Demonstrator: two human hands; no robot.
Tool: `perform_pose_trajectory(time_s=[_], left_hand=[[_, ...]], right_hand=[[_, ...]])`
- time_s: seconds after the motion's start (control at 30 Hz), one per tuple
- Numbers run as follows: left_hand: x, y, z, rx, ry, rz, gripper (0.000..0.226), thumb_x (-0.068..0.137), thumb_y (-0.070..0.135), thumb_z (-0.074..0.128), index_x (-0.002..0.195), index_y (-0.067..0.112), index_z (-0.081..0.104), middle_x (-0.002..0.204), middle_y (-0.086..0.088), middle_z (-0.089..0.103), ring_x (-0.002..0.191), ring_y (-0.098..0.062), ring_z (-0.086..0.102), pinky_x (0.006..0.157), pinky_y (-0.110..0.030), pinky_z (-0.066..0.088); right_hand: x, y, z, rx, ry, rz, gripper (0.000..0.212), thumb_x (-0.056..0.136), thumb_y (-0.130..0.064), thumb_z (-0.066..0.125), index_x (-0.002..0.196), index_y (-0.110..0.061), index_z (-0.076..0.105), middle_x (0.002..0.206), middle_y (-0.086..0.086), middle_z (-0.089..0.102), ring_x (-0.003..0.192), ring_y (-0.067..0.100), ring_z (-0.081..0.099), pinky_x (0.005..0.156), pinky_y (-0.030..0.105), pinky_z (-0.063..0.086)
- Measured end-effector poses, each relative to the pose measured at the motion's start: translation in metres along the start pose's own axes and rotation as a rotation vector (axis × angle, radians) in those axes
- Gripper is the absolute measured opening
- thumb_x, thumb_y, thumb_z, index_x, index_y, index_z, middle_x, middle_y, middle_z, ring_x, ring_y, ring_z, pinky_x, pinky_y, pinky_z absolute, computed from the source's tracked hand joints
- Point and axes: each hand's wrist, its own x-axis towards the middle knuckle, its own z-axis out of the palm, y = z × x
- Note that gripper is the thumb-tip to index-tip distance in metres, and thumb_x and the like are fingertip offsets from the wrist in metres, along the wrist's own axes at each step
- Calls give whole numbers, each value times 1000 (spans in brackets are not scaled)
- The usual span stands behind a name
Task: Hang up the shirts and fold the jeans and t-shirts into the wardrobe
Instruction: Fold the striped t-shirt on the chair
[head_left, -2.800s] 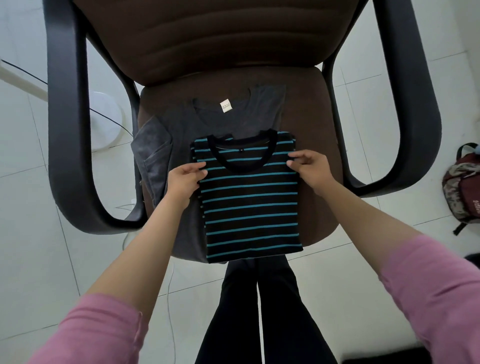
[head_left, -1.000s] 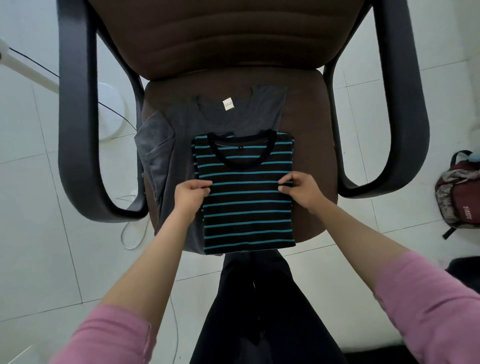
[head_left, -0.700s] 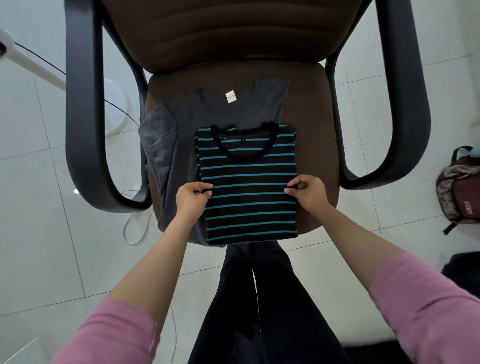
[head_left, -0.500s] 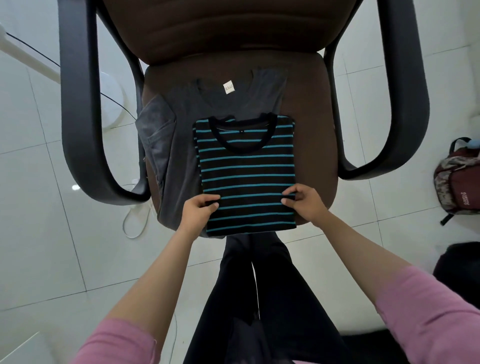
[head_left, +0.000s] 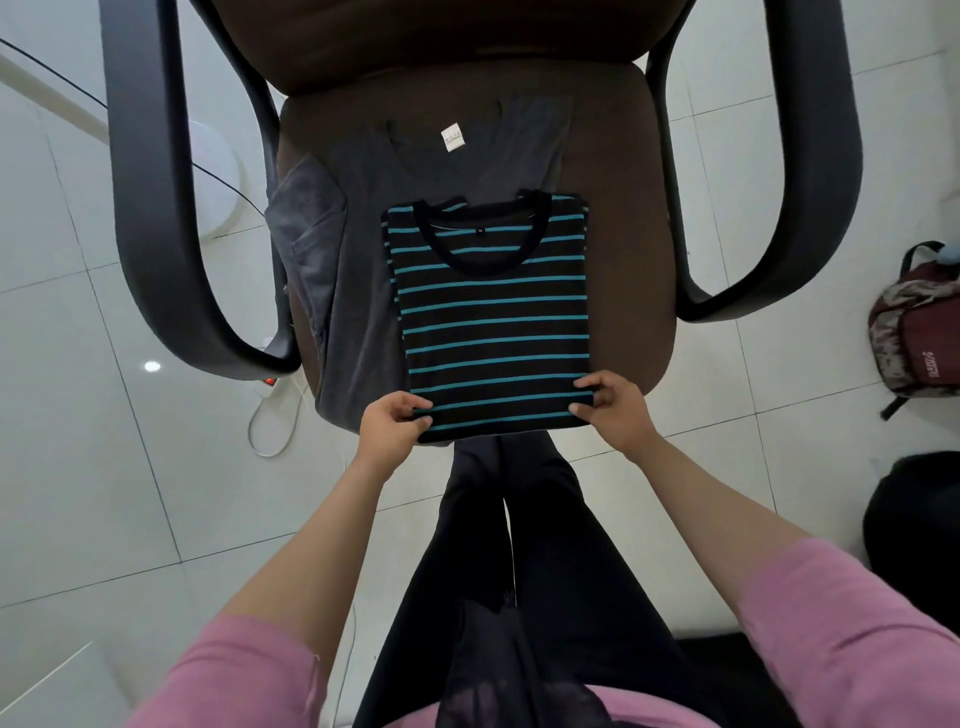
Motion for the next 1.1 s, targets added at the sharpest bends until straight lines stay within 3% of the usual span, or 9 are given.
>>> perform_pose_trajectory(time_s=[0.17, 0.27, 0.37, 0.57, 0.77, 0.9, 0.93, 1.03, 1.1], left_hand=[[4, -13, 2, 225, 8, 94, 15, 83, 1, 66, 88, 15, 64, 92, -12, 67, 82, -24, 67, 72, -23, 55], [4, -19, 2, 321, -75, 122, 16, 83, 6, 67, 89, 18, 58, 88, -10, 67, 80, -23, 67, 68, -24, 55], [3, -20, -3, 405, -160, 159, 20, 80, 10, 70, 90, 18, 55, 89, -5, 69, 81, -21, 67, 75, -31, 56], [1, -26, -7, 476, -142, 165, 18, 81, 11, 71, 93, 14, 57, 83, 1, 65, 79, -16, 62, 67, -16, 47], [-1, -27, 4, 582, -62, 163, 15, 87, 12, 63, 97, 16, 53, 80, 2, 64, 77, -22, 61, 69, -34, 52], [-11, -32, 6, 676, -67, 163, 18, 93, 11, 52, 110, 16, 51, 95, -1, 64, 81, -21, 56, 66, -31, 43], [-13, -32, 4, 674, -68, 151, 21, 92, 10, 50, 112, 16, 51, 98, 0, 63, 84, -21, 56, 67, -31, 43], [-18, -26, -1, 642, 8, 187, 24, 90, 13, 50, 113, 18, 56, 104, -3, 57, 92, -23, 58, 73, -34, 47], [-20, -8, -2, 579, 131, 243, 25, 89, 18, 54, 113, 17, 57, 106, -4, 50, 91, -23, 57, 76, -36, 50]], right_hand=[[5, 9, 8, -138, 70, -61, 27, 78, -6, 76, 102, -14, 66, 71, -7, 48, 66, 9, 49, 65, 9, 41], [5, 14, 10, -150, 93, -72, 28, 80, -4, 73, 105, -12, 65, 73, -9, 50, 67, 5, 50, 70, 9, 45], [5, 14, 11, -185, 93, -98, 27, 81, -4, 72, 106, -11, 64, 71, -8, 50, 65, 4, 52, 66, 2, 43], [2, 21, 6, -219, 100, -92, 27, 82, -2, 70, 107, -11, 65, 69, -5, 48, 63, 6, 50, 62, -1, 40], [5, 17, 5, -300, 56, -86, 26, 84, -5, 68, 108, -11, 62, 69, 2, 54, 66, 17, 55, 66, 20, 46], [7, 8, -4, -374, -17, -108, 27, 83, -6, 68, 109, -10, 61, 71, 12, 61, 66, 20, 57, 63, 11, 43], [7, 5, -6, -402, -28, -111, 27, 83, -7, 69, 109, -10, 62, 73, 13, 63, 67, 20, 56, 66, 15, 46], [8, -6, -8, -503, 0, -128, 28, 84, -16, 68, 110, -11, 63, 93, 8, 56, 78, 19, 53, 82, 29, 49], [7, -19, -8, -516, 71, -171, 31, 86, -22, 64, 115, -11, 60, 106, 8, 51, 89, 23, 55, 84, 34, 49]])
